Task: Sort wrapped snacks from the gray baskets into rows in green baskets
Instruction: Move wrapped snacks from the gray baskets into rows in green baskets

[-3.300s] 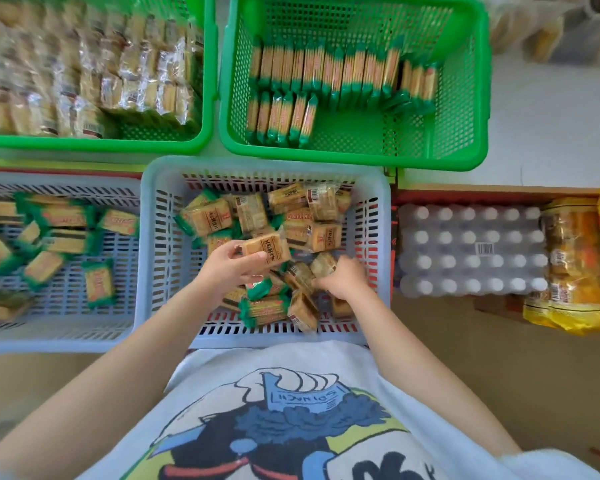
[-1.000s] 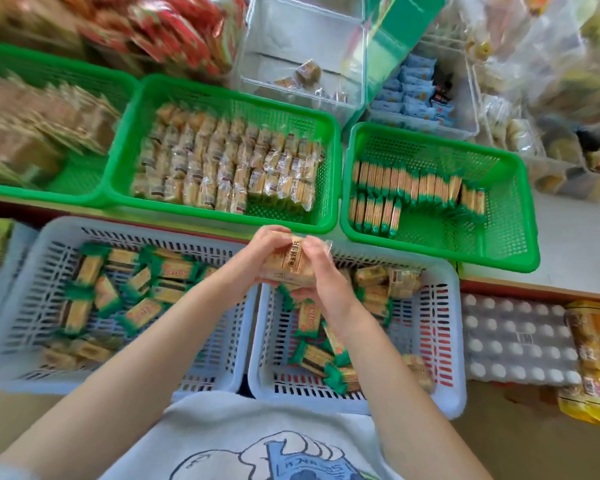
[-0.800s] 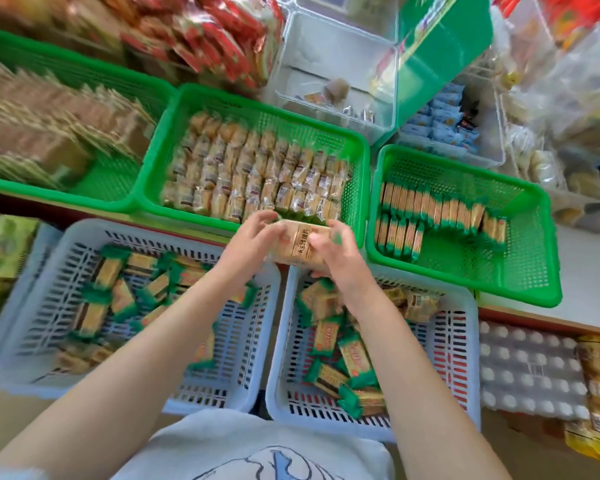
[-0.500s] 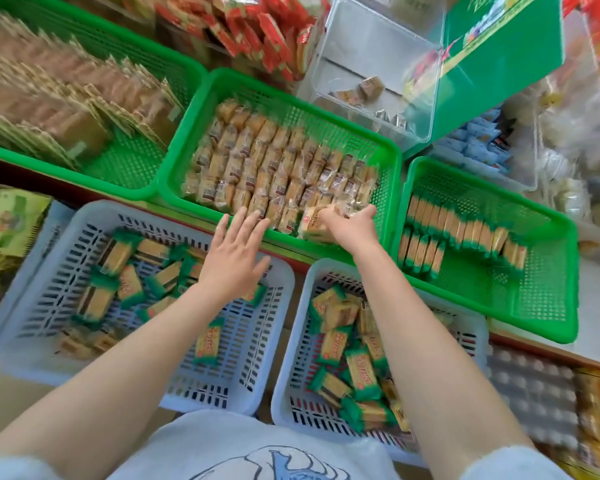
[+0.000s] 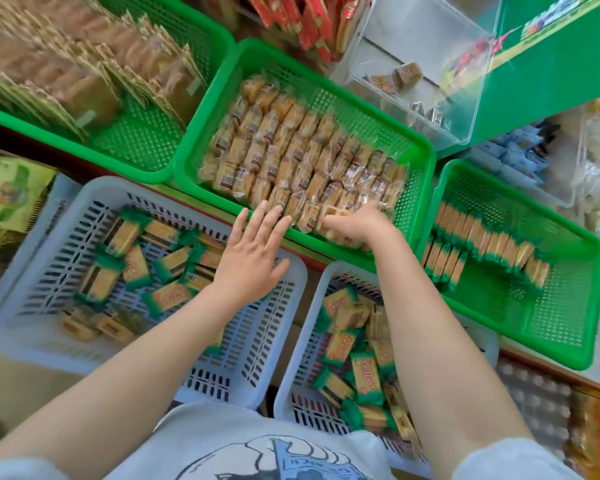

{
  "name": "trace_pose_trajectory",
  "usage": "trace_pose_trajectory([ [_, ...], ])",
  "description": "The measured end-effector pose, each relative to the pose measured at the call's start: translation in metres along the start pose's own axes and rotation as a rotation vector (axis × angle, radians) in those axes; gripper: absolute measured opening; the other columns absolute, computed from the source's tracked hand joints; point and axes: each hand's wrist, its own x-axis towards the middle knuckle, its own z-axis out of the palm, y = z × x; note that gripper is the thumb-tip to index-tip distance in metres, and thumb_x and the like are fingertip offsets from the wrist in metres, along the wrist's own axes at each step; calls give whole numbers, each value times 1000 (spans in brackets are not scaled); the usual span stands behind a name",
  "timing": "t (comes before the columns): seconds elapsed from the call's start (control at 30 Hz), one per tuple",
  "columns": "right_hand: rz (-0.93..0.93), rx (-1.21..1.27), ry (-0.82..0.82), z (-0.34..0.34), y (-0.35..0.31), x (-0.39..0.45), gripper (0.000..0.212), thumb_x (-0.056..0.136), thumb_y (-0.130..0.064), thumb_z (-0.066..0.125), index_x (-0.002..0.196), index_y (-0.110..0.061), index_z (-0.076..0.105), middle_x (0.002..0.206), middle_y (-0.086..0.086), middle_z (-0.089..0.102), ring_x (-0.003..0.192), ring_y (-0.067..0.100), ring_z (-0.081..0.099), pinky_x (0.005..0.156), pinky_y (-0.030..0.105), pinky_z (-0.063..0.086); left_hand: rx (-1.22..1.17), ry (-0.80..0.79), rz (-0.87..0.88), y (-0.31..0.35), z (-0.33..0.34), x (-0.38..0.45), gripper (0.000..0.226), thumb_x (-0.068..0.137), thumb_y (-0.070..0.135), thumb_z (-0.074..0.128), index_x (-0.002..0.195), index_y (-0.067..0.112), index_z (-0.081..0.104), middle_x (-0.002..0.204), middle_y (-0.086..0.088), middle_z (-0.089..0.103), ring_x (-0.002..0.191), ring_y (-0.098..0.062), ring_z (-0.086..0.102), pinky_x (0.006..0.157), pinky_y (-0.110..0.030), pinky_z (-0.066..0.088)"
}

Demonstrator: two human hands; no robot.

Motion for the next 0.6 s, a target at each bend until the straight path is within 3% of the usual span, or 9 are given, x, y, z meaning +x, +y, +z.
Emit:
trace_pose_trajectory([
  [0.13,47,-198,-50,-15,-11,2,132,73,-68,68,155,-5,-13,158,18,30,138,41,39,110,57,39,25,-9,0,-1,1,0,73,100,53,37,160,20,12,168,-3,5,155,-22,-8,119,-41,-23],
  [0.2,53,-326,-39,-11,-19,2,129,74,-68,65,156,-7,-13,161,17,24,140,40,37,111,53,36,26,-15,-3,0,0,0,73,100,52,38,160,20,12,168,-3,5,155,-22,-9,117,-40,-26],
  [0.3,9,-441,85,-5,-33,-5,122,80,-71,60,158,-11,-12,160,14,29,134,36,46,89,44,38,29,-19,-8,0,-1,0,73,100,52,38,160,21,10,169,-3,4,154,-22,-10,116,-40,-28],
  [0.43,-12,-291,172,2,-31,-6,113,84,-80,45,159,-14,-7,148,11,49,119,31,59,71,37,39,21,-28,-13,0,-1,-1,73,99,50,41,160,20,14,168,-3,7,154,-21,-9,117,-40,-27],
  [0.53,-42,-100,273,15,-18,-5,113,83,-83,41,159,-12,-4,114,9,66,89,25,67,55,32,45,25,-25,-14,1,-1,-1,74,99,49,42,160,20,14,168,-4,6,154,-21,-9,117,-41,-27],
  [0.6,-52,25,279,26,-9,-6,117,82,-84,43,158,-10,-5,123,12,64,95,28,67,56,33,46,31,-24,-20,2,-1,-1,74,99,49,42,160,20,13,168,-4,5,154,-22,-9,116,-41,-29],
])
